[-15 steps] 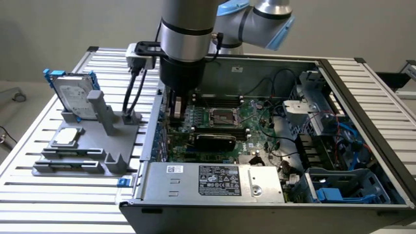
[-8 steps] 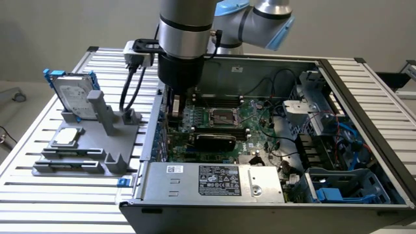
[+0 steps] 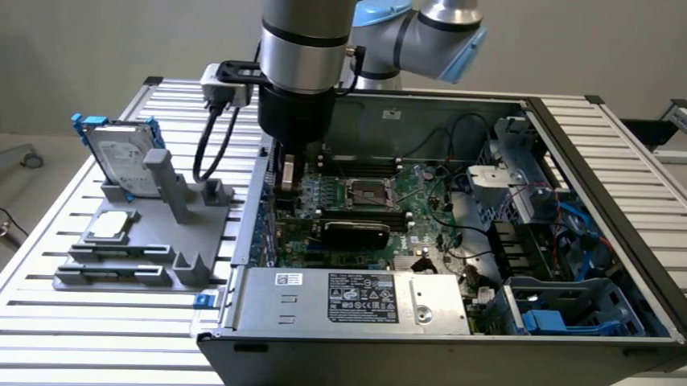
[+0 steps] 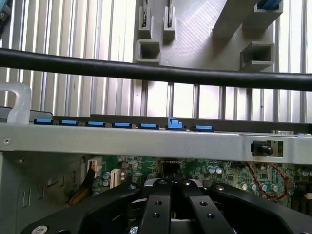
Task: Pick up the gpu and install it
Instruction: 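Press down on the gpu until it lock into place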
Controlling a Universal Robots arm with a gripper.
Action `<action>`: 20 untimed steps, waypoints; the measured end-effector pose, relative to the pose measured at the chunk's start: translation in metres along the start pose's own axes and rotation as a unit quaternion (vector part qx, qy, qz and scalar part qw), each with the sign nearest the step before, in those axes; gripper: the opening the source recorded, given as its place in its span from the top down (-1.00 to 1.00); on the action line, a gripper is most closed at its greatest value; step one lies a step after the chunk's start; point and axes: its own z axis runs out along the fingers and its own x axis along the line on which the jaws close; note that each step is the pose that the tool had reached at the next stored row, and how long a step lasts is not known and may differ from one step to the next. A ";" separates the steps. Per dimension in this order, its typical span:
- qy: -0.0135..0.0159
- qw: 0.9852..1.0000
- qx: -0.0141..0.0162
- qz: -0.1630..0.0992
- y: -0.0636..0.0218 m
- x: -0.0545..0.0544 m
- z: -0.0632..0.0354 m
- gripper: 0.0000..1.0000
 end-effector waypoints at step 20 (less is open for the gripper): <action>0.003 1.000 -0.002 0.000 0.0007 -0.005 -0.0005 0.79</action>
